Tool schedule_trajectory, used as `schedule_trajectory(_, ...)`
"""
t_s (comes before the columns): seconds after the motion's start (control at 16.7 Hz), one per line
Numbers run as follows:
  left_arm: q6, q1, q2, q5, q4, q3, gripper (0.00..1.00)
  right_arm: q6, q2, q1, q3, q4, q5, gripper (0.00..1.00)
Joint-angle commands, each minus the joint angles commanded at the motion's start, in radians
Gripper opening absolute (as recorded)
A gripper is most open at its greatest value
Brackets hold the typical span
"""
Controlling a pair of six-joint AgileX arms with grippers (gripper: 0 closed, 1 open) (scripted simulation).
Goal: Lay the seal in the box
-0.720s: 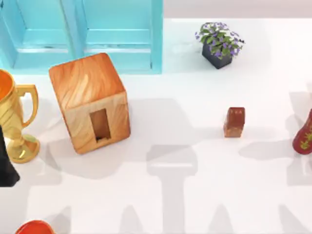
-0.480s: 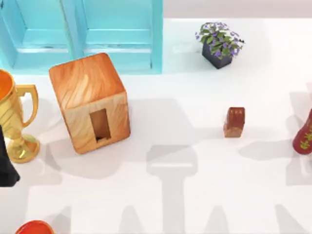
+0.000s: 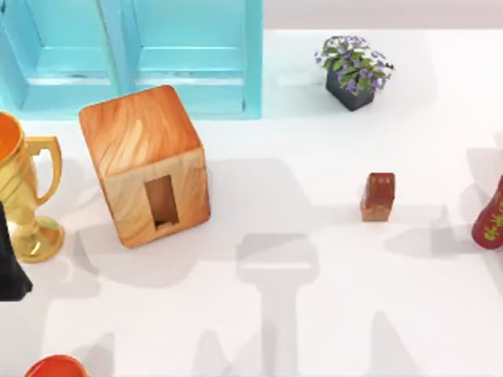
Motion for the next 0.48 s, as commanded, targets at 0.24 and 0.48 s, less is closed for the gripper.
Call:
schedule_trajectory(0.24, 0.000, 0.000, 0.000, 0.000, 0.000, 0.000, 1.00, 0.082, 0.455, 0.084, 0.380, -0.279, 0.005, 1.00)
schedule_trajectory(0.48, 0.000, 0.000, 0.000, 0.000, 0.000, 0.000, 1.00, 0.165, 0.921, 0.170, 0.756, -0.552, 0.008, 1.00)
